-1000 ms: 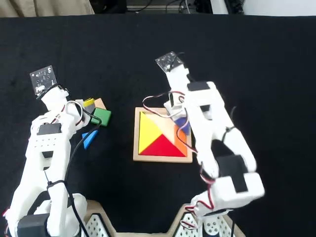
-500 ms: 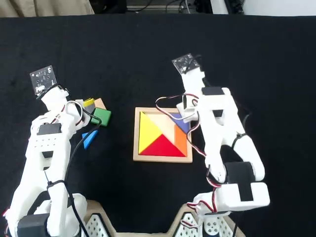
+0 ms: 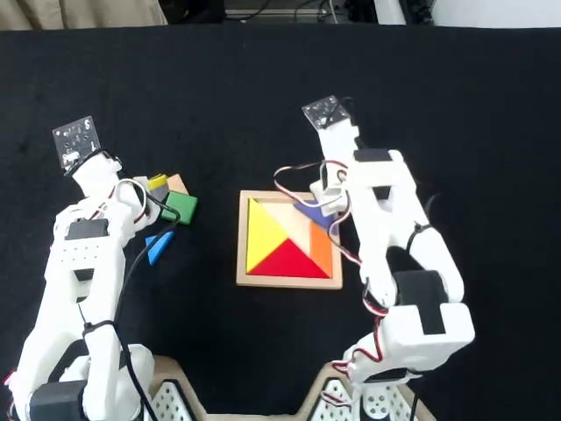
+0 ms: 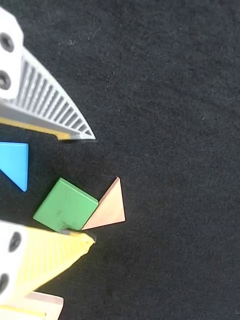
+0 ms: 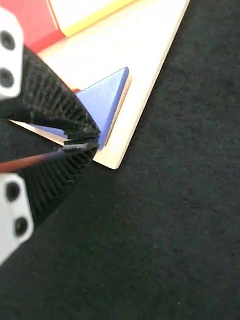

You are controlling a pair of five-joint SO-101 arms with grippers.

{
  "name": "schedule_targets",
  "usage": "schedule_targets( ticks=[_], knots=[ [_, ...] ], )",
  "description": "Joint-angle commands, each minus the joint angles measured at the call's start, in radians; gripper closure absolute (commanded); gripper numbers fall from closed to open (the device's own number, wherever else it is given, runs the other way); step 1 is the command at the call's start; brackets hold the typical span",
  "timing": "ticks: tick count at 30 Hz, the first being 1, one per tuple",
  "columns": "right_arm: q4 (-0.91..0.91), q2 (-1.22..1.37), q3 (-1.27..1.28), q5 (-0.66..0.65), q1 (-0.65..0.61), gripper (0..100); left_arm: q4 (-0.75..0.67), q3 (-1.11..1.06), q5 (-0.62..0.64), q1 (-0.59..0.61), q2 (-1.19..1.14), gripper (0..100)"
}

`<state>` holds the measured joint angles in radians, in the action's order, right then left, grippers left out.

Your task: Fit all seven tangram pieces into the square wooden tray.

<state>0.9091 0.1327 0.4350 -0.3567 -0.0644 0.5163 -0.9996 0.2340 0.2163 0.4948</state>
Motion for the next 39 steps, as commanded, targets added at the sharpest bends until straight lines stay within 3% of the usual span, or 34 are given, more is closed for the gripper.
schedule_targets(
  ticks=[1, 17, 25, 39],
  knots=[
    [0.005, 0.002, -0.025, -0.009, -0.026, 98.8, -0.017, 0.004, 0.002, 0.002, 0.029, 71],
    [0.048, -0.088, -0.001, -0.002, -0.017, 98.8, -0.017, 0.004, 0.002, 0.002, 0.029, 71],
    [-0.048, -0.217, 0.177, -0.074, -0.169, 98.8, -0.017, 0.004, 0.003, 0.002, 0.029, 71],
    [-0.057, -0.018, 0.074, -0.083, -0.169, 98.8, -0.017, 0.004, 0.003, 0.004, 0.029, 71]
  ],
)
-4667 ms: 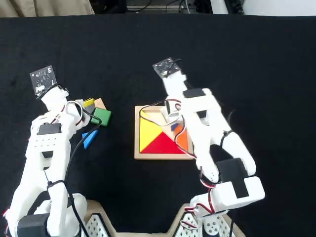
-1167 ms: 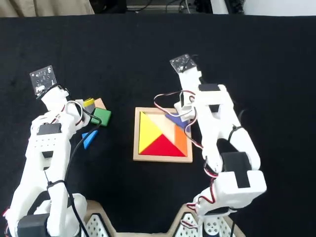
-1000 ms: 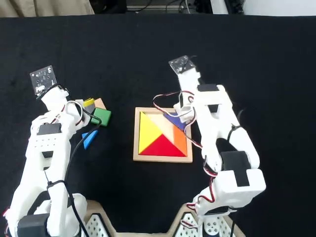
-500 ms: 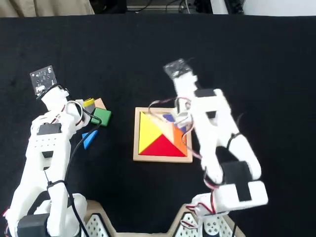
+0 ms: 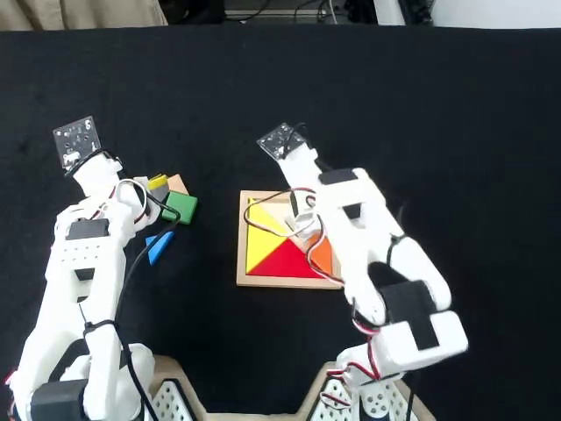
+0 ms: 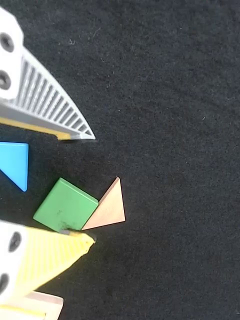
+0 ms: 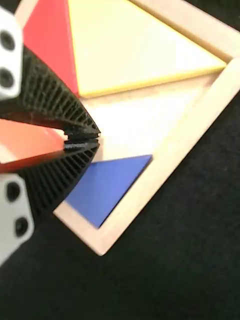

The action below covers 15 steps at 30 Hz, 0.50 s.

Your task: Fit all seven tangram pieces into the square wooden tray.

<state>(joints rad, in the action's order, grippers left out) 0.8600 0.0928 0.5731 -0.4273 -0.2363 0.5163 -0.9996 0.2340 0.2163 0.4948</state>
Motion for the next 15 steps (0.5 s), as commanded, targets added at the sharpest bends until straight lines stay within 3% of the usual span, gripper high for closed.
schedule_targets(
  ticks=[1, 9, 15],
  knots=[
    [0.0, 0.033, -0.07, -0.012, 0.017, 98.8, -0.017, 0.004, 0.003, 0.004, 0.029, 71],
    [0.061, 0.035, -0.107, -0.014, 0.078, 98.8, -0.017, 0.004, 0.003, 0.002, 0.029, 71],
    [0.121, 0.005, -0.096, -0.015, 0.009, 98.8, -0.017, 0.005, 0.003, 0.002, 0.029, 71]
  ],
)
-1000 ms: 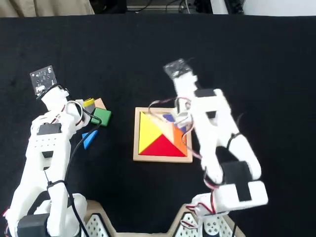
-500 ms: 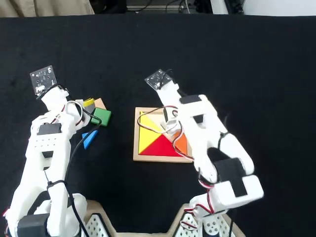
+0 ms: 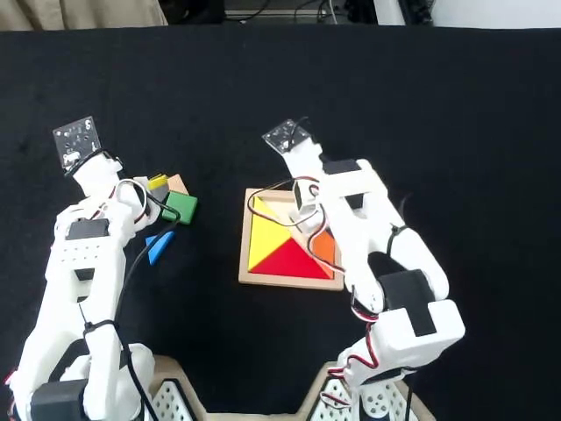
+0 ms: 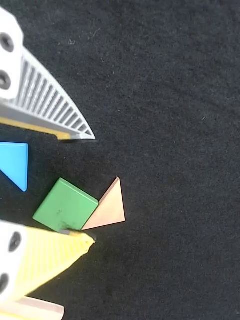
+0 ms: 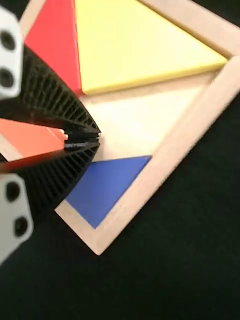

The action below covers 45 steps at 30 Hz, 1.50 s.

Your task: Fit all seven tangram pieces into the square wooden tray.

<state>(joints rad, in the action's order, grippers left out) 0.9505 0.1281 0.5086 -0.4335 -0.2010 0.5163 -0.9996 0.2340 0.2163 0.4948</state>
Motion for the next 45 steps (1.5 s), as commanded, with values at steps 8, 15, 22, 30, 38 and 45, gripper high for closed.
schedule_targets(
  ticks=[8, 15, 22, 30, 38, 45],
  knots=[
    [0.028, -0.093, 0.07, -0.009, -0.083, 98.8, -0.017, 0.005, 0.003, 0.004, 0.029, 71],
    [0.068, -0.101, 0.111, -0.089, -0.094, 98.8, -0.017, 0.005, 0.003, 0.005, 0.029, 71],
    [0.106, -0.101, 0.101, -0.196, -0.011, 98.8, -0.017, 0.005, 0.003, 0.005, 0.029, 71],
    [0.101, -0.151, 0.042, -0.1, 0.061, 98.8, -0.017, 0.005, 0.003, 0.002, 0.029, 71],
    [-0.046, -0.438, 0.153, 0.135, 0.23, 98.7, -0.017, 0.005, 0.003, 0.004, 0.029, 71],
    [-0.072, -0.288, 0.114, 0.118, 0.285, 98.7, -0.017, 0.005, 0.002, 0.002, 0.029, 71]
  ],
)
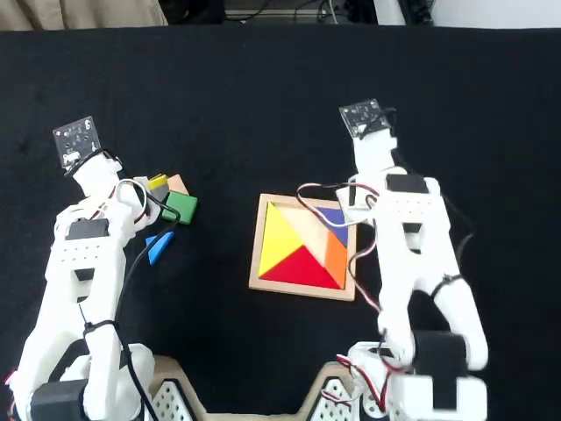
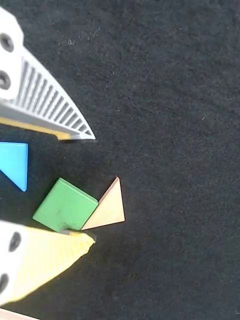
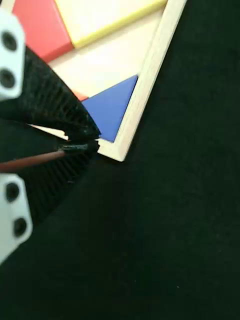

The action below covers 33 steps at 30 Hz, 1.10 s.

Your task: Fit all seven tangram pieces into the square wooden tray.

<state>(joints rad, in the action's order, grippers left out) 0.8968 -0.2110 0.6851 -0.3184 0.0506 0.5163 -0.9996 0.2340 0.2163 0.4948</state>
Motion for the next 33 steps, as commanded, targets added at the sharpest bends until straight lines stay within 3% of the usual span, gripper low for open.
schedule_targets(
  ticks=[1, 9, 17, 24, 33],
  knots=[
    [-0.018, 0.087, -0.088, 0.006, 0.043, 98.7, -0.017, 0.004, 0.002, 0.002, 0.029, 71],
    [0.006, 0.357, -0.278, 0.011, 0.089, 98.7, -0.017, 0.004, 0.002, 0.004, 0.029, 71],
    [0.06, 0.41, -0.348, 0.011, 0.084, 98.7, -0.017, 0.004, 0.0, 0.002, 0.029, 71],
    [0.032, 0.46, -0.39, 0.005, -0.031, 98.7, -0.017, 0.004, 0.0, 0.002, 0.029, 71],
    [0.031, 0.503, -0.464, 0.011, -0.06, 98.7, -0.017, 0.004, 0.0, 0.002, 0.029, 71]
  ],
)
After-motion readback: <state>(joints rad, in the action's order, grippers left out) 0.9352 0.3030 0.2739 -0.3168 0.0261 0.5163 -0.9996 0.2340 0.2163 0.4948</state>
